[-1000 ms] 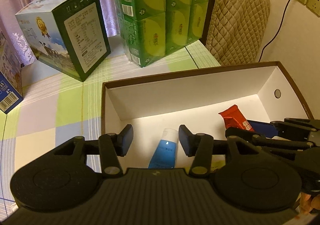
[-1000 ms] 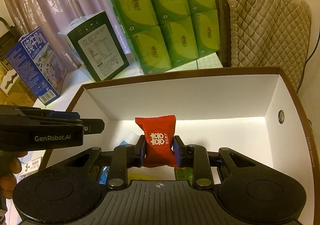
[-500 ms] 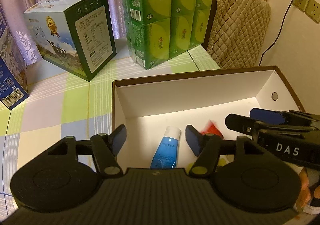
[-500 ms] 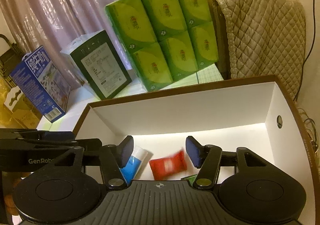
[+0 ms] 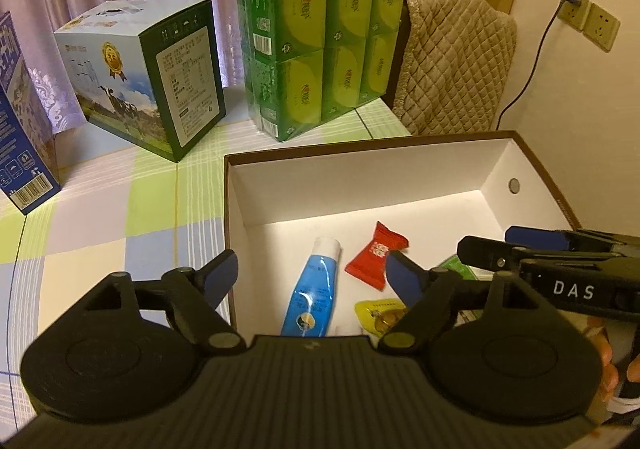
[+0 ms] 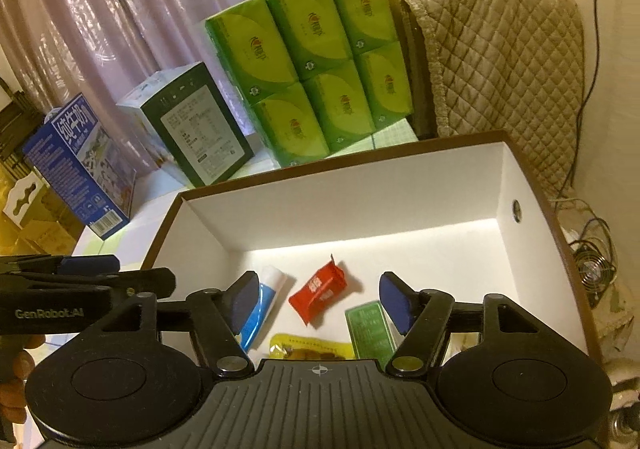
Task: Organize objects
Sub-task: 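Lower the tube and packet into the box and open both tools, then withdraw both tools from the box back over the table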
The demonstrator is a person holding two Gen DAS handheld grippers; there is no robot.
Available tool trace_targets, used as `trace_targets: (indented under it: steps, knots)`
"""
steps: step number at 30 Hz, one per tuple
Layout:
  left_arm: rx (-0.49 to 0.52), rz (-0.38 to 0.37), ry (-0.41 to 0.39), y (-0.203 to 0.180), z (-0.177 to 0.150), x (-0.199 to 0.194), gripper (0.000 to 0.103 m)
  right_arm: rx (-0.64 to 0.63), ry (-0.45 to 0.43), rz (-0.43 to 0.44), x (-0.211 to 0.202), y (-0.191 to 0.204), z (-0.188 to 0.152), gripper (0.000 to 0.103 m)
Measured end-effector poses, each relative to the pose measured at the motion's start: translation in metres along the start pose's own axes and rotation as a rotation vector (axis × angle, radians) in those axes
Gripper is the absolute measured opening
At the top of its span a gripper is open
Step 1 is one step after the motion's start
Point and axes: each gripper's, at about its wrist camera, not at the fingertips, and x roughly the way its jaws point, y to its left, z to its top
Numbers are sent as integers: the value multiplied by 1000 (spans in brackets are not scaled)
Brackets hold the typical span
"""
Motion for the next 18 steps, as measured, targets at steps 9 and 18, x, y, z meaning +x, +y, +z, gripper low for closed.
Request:
trace_targets:
  steps: [9, 18]
  knots:
    - [-8, -17, -12, -3, -22, -39, 80, 1, 0, 8, -30, 9, -20, 66]
    - [-33, -23, -25, 4, -52, -77, 82, -10, 6, 26, -57, 28, -44, 68]
